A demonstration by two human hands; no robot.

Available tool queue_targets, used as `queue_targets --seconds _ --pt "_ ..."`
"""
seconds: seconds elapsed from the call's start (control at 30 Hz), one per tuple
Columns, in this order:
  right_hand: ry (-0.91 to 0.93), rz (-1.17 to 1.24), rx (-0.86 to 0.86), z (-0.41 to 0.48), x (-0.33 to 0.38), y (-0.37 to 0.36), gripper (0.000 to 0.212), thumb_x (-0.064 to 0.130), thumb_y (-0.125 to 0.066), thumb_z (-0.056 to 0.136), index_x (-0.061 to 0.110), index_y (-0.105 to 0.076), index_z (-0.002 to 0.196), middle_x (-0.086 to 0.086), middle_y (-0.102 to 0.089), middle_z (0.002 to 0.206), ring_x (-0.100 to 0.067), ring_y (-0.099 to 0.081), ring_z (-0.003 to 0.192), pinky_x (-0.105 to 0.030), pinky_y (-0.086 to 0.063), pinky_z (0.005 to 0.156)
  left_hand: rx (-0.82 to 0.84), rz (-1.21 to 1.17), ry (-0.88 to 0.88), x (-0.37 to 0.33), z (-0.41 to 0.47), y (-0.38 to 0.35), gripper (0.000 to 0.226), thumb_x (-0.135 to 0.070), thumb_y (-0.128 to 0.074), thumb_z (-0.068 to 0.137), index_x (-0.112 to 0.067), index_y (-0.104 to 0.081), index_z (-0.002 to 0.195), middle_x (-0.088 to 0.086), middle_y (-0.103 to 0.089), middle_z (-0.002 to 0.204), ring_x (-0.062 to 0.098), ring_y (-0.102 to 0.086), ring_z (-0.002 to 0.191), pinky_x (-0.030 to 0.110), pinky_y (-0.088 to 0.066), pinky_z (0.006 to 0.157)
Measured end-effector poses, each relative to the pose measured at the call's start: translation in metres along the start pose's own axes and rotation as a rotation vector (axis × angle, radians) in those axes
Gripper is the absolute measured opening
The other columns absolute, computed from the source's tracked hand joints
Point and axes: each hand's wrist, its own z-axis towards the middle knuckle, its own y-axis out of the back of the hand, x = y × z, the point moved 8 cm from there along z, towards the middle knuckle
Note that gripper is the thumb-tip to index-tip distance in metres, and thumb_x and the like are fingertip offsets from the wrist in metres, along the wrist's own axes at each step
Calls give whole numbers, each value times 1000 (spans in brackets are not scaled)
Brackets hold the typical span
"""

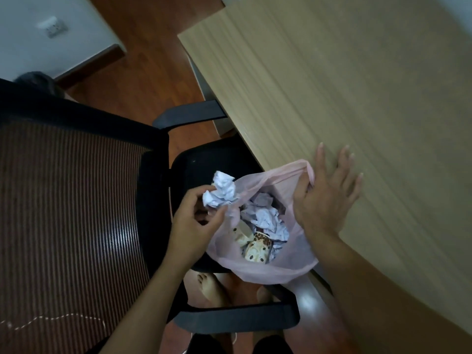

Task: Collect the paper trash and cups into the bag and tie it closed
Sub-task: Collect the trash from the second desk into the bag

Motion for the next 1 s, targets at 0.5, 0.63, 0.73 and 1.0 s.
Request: queue_targets --seconds 0.5,0.63,0.73,1.0 --pt "-5 -2 33 0 1 1 73 54 -42 110 39 -18 177 -11 -13 185 -30 -11 172 -63 -15 135 426 283 -101 15 -7 -79 67 -43 -86 93 -42 -58 154 -23 -59 144 13 -71 92 34 -62 89" --pt "-7 -16 32 1 1 0 72 54 -42 110 39 -20 176 -12 -14 185 -31 -12 172 -64 -16 135 150 55 -49 15 12 -47 22 -47 -69 106 -35 -78 122 -12 -81 110 15 -75 66 27 -60 62" --pt "-5 -17 20 1 1 1 72 53 -43 109 39 -22 176 -12 -15 185 -31 -13 172 -63 -16 135 -244 63 47 33 35 -6 25 -45 -56 112 -31 -74 103 -5 -76 94 10 -72 78 26 -59 70" --pt "-5 -9 24 1 3 2 70 53 -42 110 38 -24 176 -13 -16 185 -32 -14 172 -62 -14 136 43 410 654 171 94 -28 93 -47 -88 88 -9 -42 160 22 -41 158 41 -53 141 49 -51 114"
